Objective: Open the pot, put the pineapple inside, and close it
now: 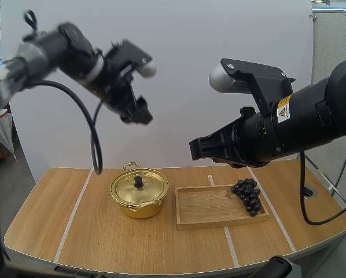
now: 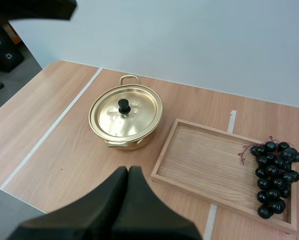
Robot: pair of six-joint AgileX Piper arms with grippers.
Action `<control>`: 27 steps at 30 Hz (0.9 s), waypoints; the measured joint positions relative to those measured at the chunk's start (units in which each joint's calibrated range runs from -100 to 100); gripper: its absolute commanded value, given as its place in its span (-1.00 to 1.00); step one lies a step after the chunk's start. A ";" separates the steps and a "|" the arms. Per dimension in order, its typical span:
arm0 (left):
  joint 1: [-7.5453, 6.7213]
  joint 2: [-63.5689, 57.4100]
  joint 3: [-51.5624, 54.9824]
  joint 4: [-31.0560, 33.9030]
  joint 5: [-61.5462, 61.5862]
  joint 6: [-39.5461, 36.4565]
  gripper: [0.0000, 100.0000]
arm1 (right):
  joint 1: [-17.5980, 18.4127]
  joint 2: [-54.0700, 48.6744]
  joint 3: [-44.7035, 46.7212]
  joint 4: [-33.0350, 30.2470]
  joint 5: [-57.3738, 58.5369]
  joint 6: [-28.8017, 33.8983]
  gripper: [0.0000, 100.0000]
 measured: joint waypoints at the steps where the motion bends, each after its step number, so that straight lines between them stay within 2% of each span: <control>1: 0.00 -1.21 -0.62 0.00 0.17 0.00 1.00 | 0.00 0.00 0.00 0.00 0.00 0.00 -1.00; 11: 0.00 -16.01 -5.20 0.00 0.97 -2.75 1.00 | 0.00 0.00 0.00 0.00 0.00 0.00 -1.00; 12: 0.00 -21.17 -5.20 0.00 1.37 -4.52 1.00 | 0.00 0.00 0.00 0.00 0.00 0.00 -1.00; 16: 0.00 -25.72 -5.20 0.00 1.33 -7.14 1.00 | 0.00 0.00 0.00 0.00 0.00 0.00 -1.00; 17: 0.00 -25.72 -5.20 0.00 1.33 -7.27 0.87 | 0.00 0.00 0.00 0.00 0.00 0.00 -1.00; 20: 0.00 -27.49 -5.32 0.00 1.33 -7.92 0.09 | 0.00 0.00 0.00 0.56 0.00 0.00 -1.00; 25: 0.00 -34.20 -5.30 0.00 1.73 -10.99 -0.94 | 0.00 0.00 0.00 5.95 0.00 0.00 -1.00; 27: 0.00 -37.19 -5.30 0.00 1.88 -11.94 -1.00 | 0.00 0.00 0.00 8.47 0.00 0.00 -1.00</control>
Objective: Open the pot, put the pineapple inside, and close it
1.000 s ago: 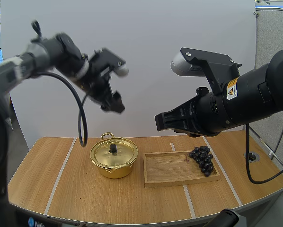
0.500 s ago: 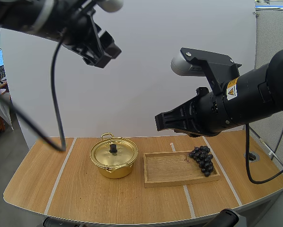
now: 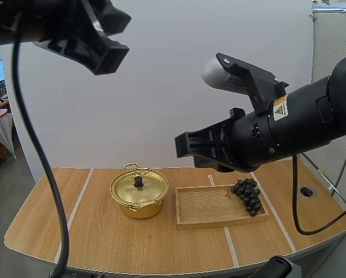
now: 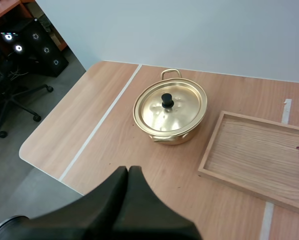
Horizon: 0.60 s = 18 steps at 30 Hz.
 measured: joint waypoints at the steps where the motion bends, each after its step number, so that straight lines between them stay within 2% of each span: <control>1: 0.00 -0.69 0.00 0.00 0.00 -0.39 -1.00 | 0.00 0.00 0.00 0.92 0.00 0.00 -1.00; 5: 0.00 -4.03 -0.04 0.00 0.00 -1.75 -1.00 | 0.00 0.00 0.00 3.89 0.00 0.00 -1.00; 18: 0.00 -13.41 3.80 0.00 0.15 -4.38 -1.00 | -3.15 -2.94 0.00 4.13 0.00 0.00 -1.00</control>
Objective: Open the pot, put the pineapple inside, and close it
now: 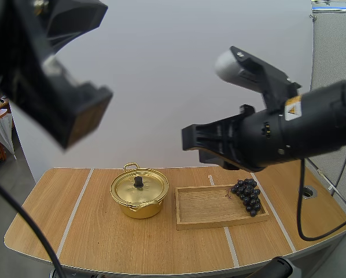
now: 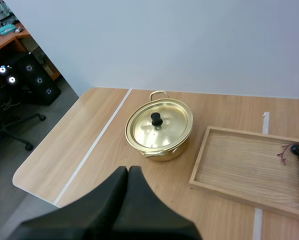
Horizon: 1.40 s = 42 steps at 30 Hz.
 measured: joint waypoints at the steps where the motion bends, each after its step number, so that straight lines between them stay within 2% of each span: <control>1: 0.00 -2.72 0.67 0.00 0.00 -0.45 -1.00 | -0.30 -1.61 0.00 0.00 0.00 0.00 -1.00; 7: 0.00 -6.58 0.74 0.00 0.00 -1.79 -1.00 | -1.39 -6.45 0.00 -0.94 0.00 0.00 -1.00; 13: 0.00 -9.01 2.78 1.64 0.00 -5.31 -1.00 | -3.18 -11.51 0.00 -5.08 0.00 0.00 -1.00; 15: 0.00 -9.41 5.31 2.27 -0.68 -6.85 -1.00 | -4.84 -12.63 0.00 -6.95 -0.76 0.09 -1.00; 19: 0.00 -10.11 9.25 3.18 -6.52 -8.89 -1.00 | -6.23 -14.33 0.00 -7.29 -4.53 0.17 -1.00; 24: 0.00 -13.24 22.74 4.08 -21.46 -11.51 -1.00 | -8.88 -17.11 0.00 -9.78 -12.37 0.30 -1.00; 29: 0.00 -15.52 28.88 5.63 -25.28 -13.94 -1.00 | -10.98 -20.44 0.04 -12.04 -22.99 0.30 -1.00; 34: 0.00 -17.08 32.86 8.00 -28.73 -16.62 -1.00 | -11.27 -21.42 0.04 -12.46 -26.05 0.33 -1.00; 38: 0.00 -17.54 40.06 18.98 -40.29 -28.66 -1.00 | -11.57 -22.72 3.14 -12.88 -37.32 0.41 -1.00; 40: 0.00 -17.54 43.06 21.43 -43.90 -30.26 -1.00 | -11.66 -22.72 4.58 -13.03 -38.97 0.41 -1.00; 42: 0.00 -17.65 46.40 22.28 -54.12 -32.14 -1.00 | -11.97 -22.72 8.02 -13.39 -41.98 0.41 -1.00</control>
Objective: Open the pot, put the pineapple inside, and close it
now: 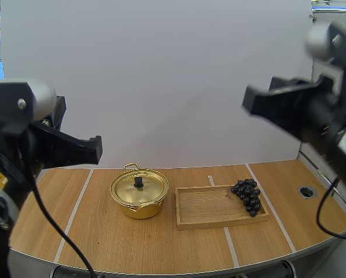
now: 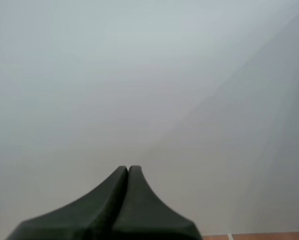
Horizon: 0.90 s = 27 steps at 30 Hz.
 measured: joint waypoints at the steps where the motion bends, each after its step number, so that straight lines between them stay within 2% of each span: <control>1: 0.00 0.00 0.27 0.00 -0.58 -0.01 -1.00 | 0.00 0.00 0.00 0.00 -0.56 0.00 -1.00; 5: 0.00 0.00 4.98 0.52 -9.16 -0.37 -1.00 | -0.23 0.13 12.04 -0.86 -12.32 -0.10 -1.00; 7: 0.00 0.00 13.04 0.83 -18.08 -0.46 -1.00 | -0.23 0.13 17.56 -0.95 -18.91 -0.09 -1.00; 13: 0.00 0.00 19.57 0.92 -22.86 -0.46 -1.00 | -0.23 0.13 24.97 -0.95 -24.66 -0.19 -1.00; 15: 0.00 0.00 21.75 0.92 -24.28 -0.46 -1.00 | -0.23 0.13 31.40 -0.95 -30.31 -0.19 -1.00; 20: 0.00 0.12 35.12 0.92 -39.32 -0.49 -1.00 | -0.23 0.13 42.18 -0.99 -37.46 -0.29 -1.00; 27: 0.00 0.12 41.98 0.92 -43.92 -1.86 -1.00 | -0.23 0.13 47.42 -0.99 -38.67 -0.29 -1.00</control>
